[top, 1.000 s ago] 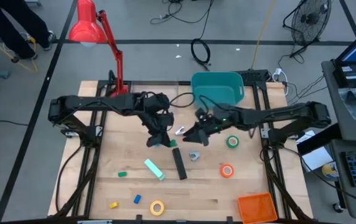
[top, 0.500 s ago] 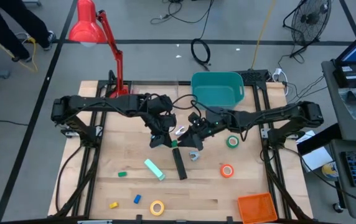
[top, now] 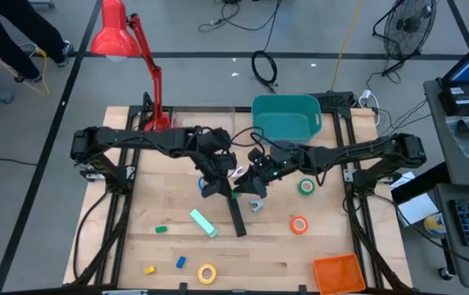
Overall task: Pick and place Stapler, Stapler remover, tape
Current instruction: Put the top green stapler into the green bin
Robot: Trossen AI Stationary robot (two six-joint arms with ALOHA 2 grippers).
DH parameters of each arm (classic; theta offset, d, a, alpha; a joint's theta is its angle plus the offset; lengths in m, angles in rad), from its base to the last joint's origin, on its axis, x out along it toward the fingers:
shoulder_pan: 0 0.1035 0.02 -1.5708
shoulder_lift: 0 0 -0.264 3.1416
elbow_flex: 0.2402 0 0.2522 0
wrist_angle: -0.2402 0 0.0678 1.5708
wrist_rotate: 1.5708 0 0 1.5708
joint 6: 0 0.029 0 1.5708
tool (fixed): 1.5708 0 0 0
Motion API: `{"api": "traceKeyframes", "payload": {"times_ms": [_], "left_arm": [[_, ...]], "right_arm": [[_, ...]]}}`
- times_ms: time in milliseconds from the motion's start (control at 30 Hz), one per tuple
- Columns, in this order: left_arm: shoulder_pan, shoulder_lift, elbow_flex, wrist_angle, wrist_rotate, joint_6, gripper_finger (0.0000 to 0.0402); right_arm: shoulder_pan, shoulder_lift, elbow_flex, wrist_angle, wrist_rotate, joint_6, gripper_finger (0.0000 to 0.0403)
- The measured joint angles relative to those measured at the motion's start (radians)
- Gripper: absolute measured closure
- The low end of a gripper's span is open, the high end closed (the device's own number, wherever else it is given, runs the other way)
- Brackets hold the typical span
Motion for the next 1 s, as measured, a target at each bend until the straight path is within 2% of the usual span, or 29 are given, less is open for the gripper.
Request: {"api": "traceKeyframes", "payload": {"times_ms": [267, 400, 867, 1000], "left_arm": [[0.011, 0.001, 0.0, 0.007, 0.0, -0.003, 0.0334], [0.014, 0.001, 0.0, 0.009, 0.002, -0.004, 0.0334], [0.015, 0.001, 0.0, 0.007, 0.011, 0.0, 0.0328], [0.015, 0.001, 0.0, 0.006, 0.014, -0.004, 0.0325]], "right_arm": [[0.0, 0.0, 0.0, -0.019, 0.001, 0.0, 0.0179], [0.0, 0.0, 0.0, -0.032, 0.001, 0.0, 0.0193], [0.0, 0.0, -0.001, -0.044, 0.001, -0.02, 0.0313], [0.0, 0.0, -0.001, -0.046, 0.001, -0.04, 0.0336]]}}
